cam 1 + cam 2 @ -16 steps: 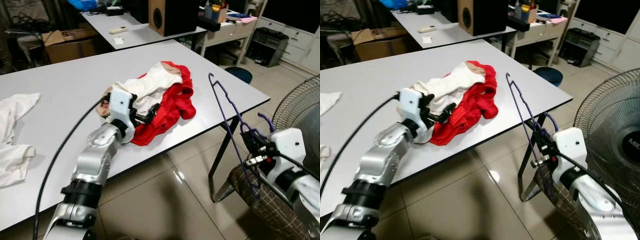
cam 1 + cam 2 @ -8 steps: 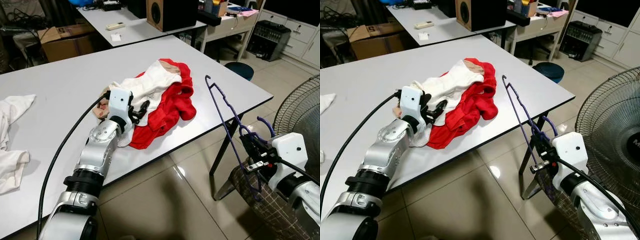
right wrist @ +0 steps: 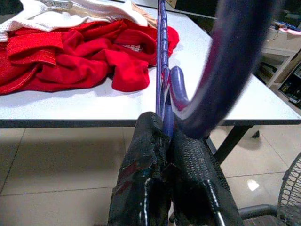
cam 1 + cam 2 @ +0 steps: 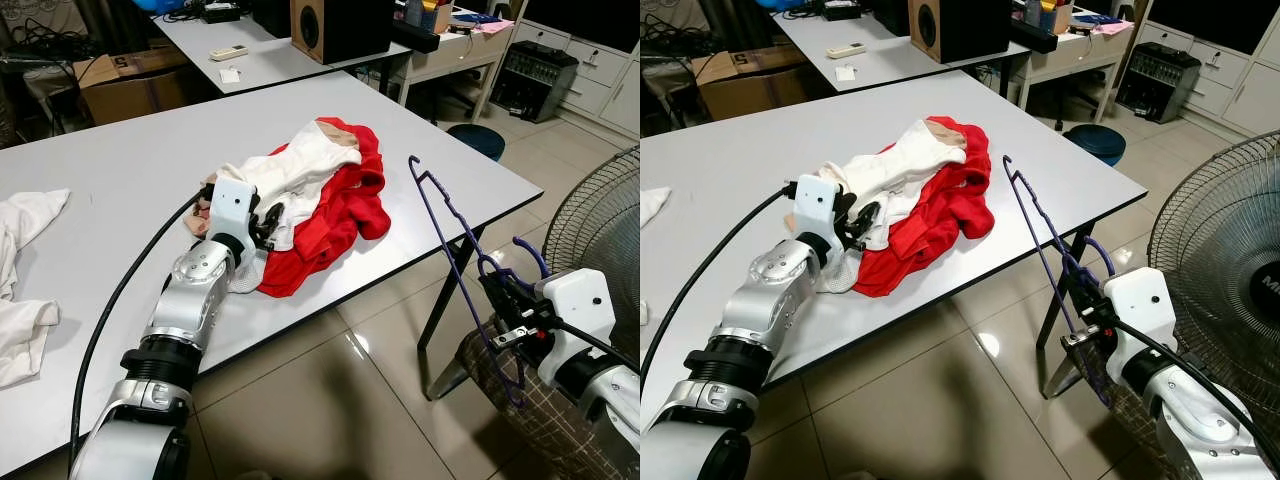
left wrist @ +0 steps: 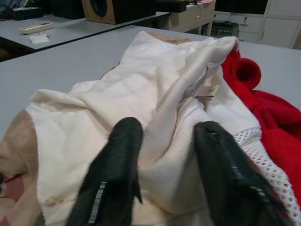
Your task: Hang hanger
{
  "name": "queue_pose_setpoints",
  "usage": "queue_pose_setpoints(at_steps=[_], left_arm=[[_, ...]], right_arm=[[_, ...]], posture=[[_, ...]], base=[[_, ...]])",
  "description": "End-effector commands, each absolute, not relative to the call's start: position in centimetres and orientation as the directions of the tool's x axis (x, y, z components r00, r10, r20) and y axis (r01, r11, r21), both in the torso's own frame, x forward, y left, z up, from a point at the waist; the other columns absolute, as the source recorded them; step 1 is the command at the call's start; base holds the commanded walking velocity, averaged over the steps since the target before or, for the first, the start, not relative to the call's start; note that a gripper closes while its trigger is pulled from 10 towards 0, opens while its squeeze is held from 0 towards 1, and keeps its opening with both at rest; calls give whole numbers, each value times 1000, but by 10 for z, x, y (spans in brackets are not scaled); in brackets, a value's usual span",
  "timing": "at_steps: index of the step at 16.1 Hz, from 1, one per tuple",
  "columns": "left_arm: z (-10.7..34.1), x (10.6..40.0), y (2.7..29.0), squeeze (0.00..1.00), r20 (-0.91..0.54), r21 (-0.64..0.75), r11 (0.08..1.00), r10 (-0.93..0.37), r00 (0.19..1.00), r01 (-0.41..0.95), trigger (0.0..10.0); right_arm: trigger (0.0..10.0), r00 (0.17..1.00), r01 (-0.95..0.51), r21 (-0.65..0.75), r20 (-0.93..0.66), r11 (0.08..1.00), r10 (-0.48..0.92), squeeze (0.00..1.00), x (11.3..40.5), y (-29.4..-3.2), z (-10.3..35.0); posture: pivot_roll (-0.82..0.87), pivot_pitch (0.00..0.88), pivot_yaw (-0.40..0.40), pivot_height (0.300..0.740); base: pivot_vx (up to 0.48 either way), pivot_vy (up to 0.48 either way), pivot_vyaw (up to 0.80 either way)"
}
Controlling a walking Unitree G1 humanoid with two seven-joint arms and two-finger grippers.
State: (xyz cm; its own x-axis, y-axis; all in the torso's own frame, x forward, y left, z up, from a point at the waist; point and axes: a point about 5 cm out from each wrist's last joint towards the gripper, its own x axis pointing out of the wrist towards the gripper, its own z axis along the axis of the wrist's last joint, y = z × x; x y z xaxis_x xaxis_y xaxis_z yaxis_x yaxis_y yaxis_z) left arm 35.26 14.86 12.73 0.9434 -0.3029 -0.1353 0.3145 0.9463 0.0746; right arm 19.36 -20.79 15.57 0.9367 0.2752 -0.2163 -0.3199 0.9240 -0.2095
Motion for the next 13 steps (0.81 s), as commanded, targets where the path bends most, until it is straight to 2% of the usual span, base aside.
queue_pose_setpoints(at_steps=[1, 7, 10, 13], left_arm=[[125, 353, 153, 0, -161, 71, 948, -298, 941, 312, 0], [122, 358, 161, 0, -202, 74, 955, -266, 943, 286, 0], [127, 360, 166, 0, -172, 49, 956, -278, 945, 290, 0], [159, 364, 179, 0, 18, 0, 945, -326, 945, 326, 0]], right_arm=[[10000, 937, -327, -219, -200, 919, 286, 0, 194, -207, 160], [10000, 937, -330, -229, -200, 916, 288, 0, 194, -205, 160], [10000, 937, -328, -231, -199, 916, 286, 0, 195, -205, 159], [10000, 945, -311, -236, -184, 921, 272, 0, 196, -206, 160]], posture=[[-146, 0, 37, 740], [-148, 0, 47, 740], [-146, 0, 47, 740], [-141, 0, 49, 740]], base=[[0, 0, 0], [0, 0, 0], [0, 0, 0], [0, 0, 0]])
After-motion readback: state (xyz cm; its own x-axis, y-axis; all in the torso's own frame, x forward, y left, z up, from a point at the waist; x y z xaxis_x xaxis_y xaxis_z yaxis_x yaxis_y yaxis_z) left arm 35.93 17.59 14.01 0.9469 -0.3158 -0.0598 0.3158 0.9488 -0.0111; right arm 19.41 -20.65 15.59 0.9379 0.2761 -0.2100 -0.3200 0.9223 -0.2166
